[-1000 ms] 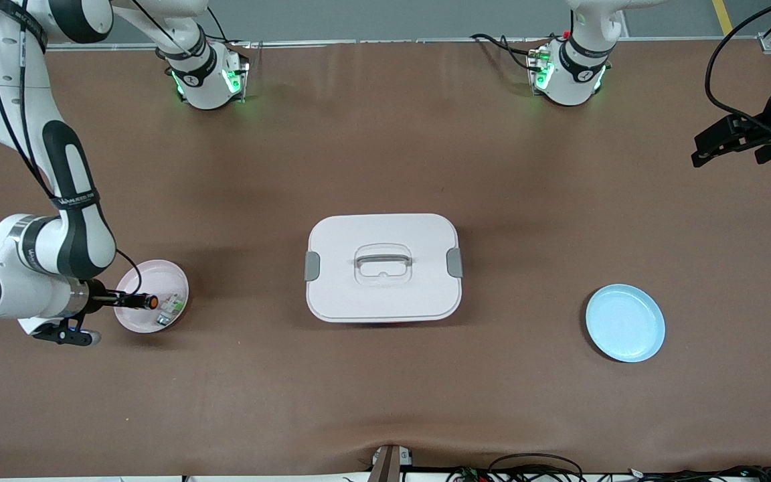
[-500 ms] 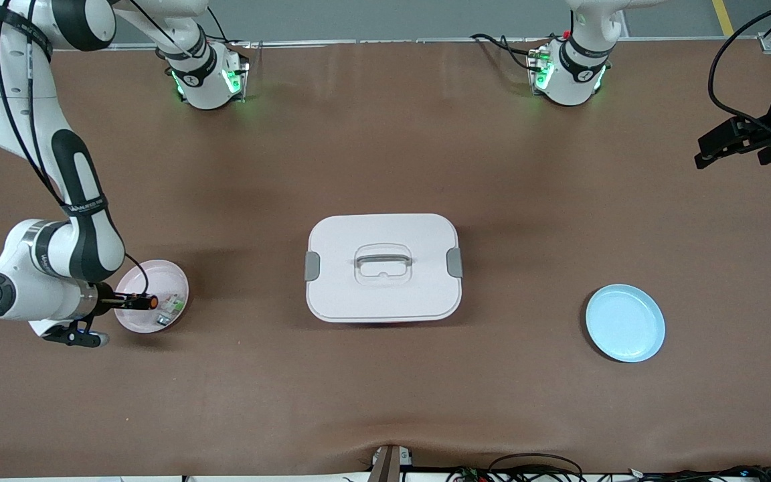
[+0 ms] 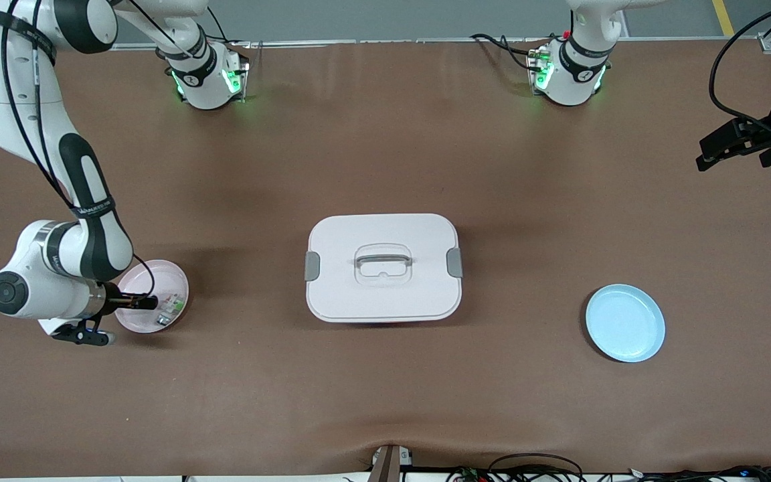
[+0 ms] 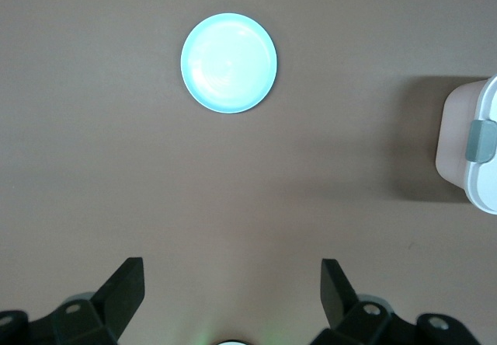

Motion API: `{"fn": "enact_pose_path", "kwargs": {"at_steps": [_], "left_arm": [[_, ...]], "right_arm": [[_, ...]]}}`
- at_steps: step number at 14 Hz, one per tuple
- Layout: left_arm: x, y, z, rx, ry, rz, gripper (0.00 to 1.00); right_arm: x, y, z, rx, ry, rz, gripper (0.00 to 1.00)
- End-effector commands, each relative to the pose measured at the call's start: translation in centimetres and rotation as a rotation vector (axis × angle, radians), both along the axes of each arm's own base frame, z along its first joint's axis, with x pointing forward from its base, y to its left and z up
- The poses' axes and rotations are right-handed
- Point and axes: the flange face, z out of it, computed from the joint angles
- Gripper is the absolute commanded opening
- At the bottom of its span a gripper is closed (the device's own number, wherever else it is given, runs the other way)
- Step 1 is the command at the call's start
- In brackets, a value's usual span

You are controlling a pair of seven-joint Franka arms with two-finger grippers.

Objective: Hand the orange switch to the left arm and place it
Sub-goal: 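Close the right gripper on the black-orange switch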

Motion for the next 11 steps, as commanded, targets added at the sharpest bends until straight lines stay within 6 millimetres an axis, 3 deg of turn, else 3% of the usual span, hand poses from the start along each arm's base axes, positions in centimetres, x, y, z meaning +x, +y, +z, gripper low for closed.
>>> {"fn": "enact_pose_path", "kwargs": {"at_steps": [1, 11], "left_arm": [[-0.2, -0.1, 0.7, 0.008, -0.013, 0.000, 1.00], [0.1, -0.6, 0.2, 0.004, -0.011, -0.003, 1.00]], "right_arm": [[-0.2, 0.2, -0.6, 0.005, -0.016, -0.008, 1.00], [-0.9, 0.4, -1.7, 0.002, -0.032, -0.006, 1.00]]}}
